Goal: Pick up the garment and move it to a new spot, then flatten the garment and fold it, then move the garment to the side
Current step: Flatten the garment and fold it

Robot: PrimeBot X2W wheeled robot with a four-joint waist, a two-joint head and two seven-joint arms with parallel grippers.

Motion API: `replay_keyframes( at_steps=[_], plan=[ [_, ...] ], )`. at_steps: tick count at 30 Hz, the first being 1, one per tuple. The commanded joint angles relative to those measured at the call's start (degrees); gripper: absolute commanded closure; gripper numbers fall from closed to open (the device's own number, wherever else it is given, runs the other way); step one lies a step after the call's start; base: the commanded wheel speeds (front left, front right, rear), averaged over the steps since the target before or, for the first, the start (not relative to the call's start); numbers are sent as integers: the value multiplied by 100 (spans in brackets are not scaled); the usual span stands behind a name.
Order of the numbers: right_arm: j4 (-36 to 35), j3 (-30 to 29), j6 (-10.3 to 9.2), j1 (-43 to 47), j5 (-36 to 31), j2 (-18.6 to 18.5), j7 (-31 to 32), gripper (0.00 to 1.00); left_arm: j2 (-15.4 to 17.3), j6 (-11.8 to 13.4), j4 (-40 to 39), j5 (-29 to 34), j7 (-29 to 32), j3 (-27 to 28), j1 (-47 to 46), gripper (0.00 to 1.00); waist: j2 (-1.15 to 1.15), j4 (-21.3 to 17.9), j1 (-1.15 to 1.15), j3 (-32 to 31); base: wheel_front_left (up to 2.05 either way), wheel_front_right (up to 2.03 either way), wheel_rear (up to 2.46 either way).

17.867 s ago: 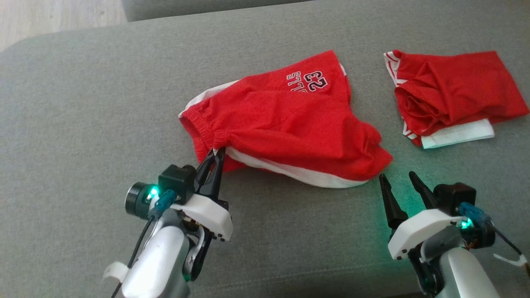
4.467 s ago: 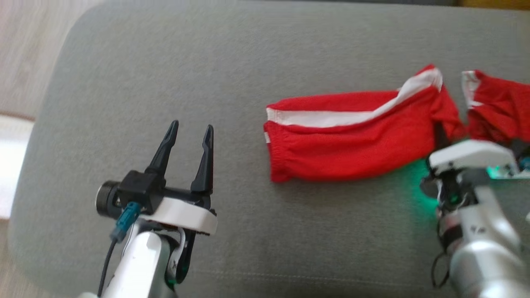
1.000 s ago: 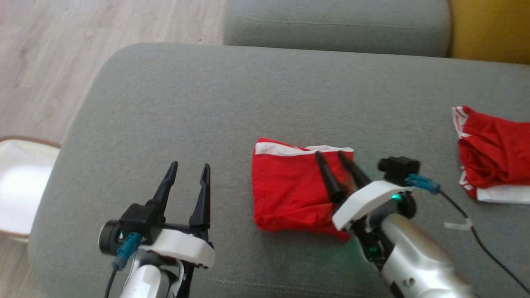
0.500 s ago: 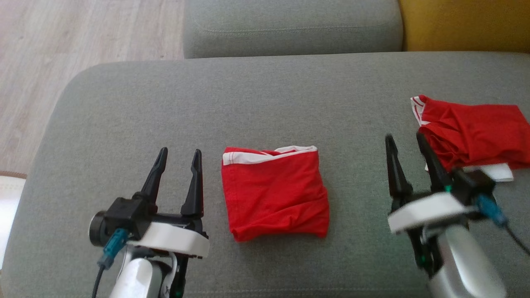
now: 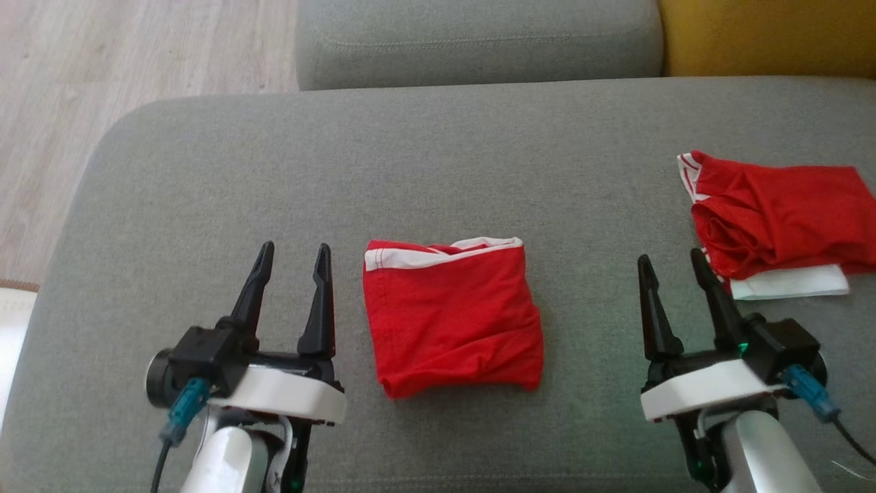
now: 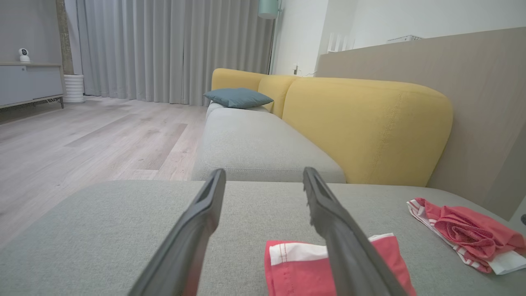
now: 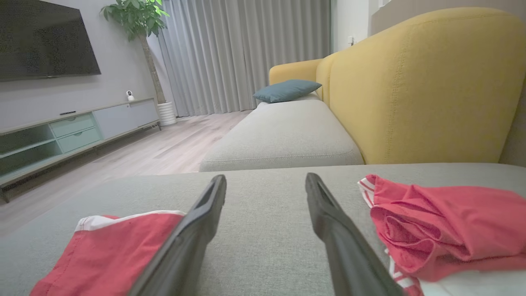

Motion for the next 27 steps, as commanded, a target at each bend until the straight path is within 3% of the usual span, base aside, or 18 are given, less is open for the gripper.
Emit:
replay_keyframes(
  at_steps=[1,15,21,27],
  plan=[
    [-260,222,37,-180,33,8,-62,100,23,31,-214,-35,-70,177,-266,0,0,50,0,53,0,0,0],
    [20,1850,37,-782,67,-5,249,100,23,-14,-117,-40,-70,65,-501,0,0,658,0,391,0,0,0],
    [817,2268,37,-1289,374,-171,607,100,23,-10,-187,-71,-70,34,-555,0,0,1005,0,514,0,0,0],
    [1778,2193,37,-1872,612,-427,720,100,23,8,-233,-94,-70,-11,-632,0,0,1316,0,682,0,0,0]
  ],
)
